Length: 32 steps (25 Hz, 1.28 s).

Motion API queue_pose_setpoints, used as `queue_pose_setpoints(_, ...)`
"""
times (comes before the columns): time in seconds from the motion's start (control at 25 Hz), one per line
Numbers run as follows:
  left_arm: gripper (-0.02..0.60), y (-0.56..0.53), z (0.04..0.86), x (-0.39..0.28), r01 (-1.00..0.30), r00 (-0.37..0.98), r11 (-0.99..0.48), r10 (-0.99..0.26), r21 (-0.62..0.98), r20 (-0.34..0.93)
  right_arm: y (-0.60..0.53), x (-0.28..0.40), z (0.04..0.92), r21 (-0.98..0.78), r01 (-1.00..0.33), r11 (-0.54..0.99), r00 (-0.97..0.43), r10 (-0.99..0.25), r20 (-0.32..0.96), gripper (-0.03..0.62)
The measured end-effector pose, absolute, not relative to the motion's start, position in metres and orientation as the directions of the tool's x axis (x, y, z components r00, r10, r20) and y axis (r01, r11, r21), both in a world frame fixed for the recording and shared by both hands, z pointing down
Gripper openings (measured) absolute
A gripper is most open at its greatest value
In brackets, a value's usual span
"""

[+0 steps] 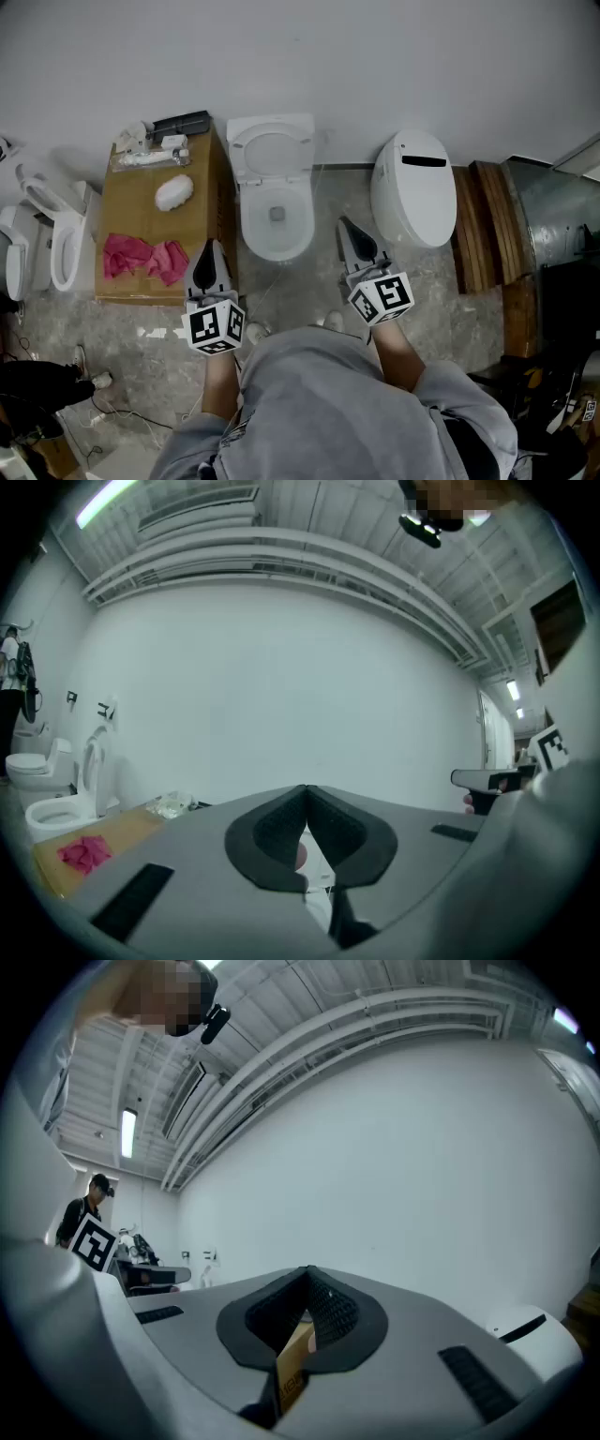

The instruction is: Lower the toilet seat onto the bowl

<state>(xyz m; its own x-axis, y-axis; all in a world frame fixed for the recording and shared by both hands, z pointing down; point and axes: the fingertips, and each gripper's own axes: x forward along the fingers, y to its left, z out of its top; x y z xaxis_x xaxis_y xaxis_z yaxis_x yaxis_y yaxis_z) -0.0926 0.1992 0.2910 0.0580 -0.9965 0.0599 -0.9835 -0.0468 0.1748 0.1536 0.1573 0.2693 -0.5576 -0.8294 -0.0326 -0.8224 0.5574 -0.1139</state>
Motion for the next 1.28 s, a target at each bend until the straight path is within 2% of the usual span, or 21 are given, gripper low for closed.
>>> queue_pose_setpoints(0.6, 0.000, 0.202, 0.296, -0.104, -0.979, 0.071, -0.058, -0.996, 0.198, 0.060, 0.162, 0.142, 0.272, -0.111, -0.831, 0.544, -0.545, -0.838, -0.030, -0.008)
queue_pose_setpoints(1.28, 0.000, 0.200, 0.308, -0.172, -0.968, 0.176, -0.159, -0.982, 0.194, 0.074, 0.181, 0.070, 0.283, -0.112, -0.879, 0.463, -0.464, -0.886, -0.015, -0.008)
